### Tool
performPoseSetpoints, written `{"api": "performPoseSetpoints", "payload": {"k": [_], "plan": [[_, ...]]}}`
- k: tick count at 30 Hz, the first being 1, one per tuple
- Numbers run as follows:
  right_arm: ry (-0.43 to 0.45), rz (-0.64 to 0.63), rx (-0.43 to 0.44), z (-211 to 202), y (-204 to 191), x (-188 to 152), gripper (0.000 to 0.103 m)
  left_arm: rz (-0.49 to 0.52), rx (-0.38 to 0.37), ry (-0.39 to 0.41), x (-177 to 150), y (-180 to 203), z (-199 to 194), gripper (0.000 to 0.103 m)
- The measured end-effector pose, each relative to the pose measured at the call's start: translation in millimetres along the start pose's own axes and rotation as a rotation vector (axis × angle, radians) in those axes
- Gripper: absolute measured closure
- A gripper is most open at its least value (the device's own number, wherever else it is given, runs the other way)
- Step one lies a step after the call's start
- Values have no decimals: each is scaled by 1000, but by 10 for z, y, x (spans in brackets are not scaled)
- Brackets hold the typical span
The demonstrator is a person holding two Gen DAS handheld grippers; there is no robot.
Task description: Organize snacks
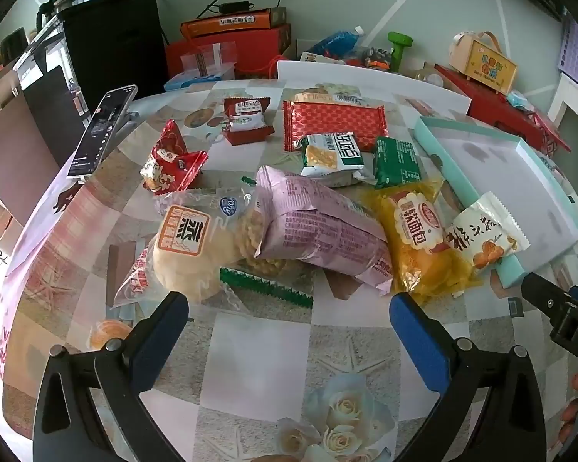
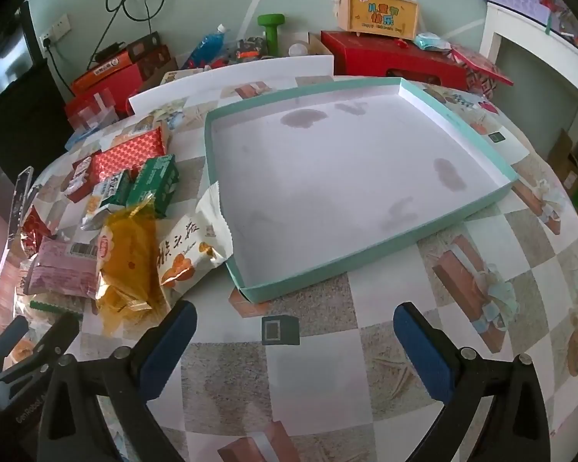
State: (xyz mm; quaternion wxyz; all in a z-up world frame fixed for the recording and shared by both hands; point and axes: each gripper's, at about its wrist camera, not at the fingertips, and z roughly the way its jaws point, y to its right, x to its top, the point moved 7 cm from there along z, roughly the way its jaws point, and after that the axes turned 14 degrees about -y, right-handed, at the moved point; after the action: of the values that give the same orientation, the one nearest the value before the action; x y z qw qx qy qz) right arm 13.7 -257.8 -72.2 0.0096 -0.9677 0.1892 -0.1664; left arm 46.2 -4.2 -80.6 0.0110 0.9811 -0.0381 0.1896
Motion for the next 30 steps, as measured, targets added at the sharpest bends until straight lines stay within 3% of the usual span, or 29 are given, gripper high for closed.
{"api": "performPoseSetpoints", "payload": {"k": [30], "plan": [[-7,0,-9,34,5,-4,0,1,6,-4,-31,-26,19,0]]}}
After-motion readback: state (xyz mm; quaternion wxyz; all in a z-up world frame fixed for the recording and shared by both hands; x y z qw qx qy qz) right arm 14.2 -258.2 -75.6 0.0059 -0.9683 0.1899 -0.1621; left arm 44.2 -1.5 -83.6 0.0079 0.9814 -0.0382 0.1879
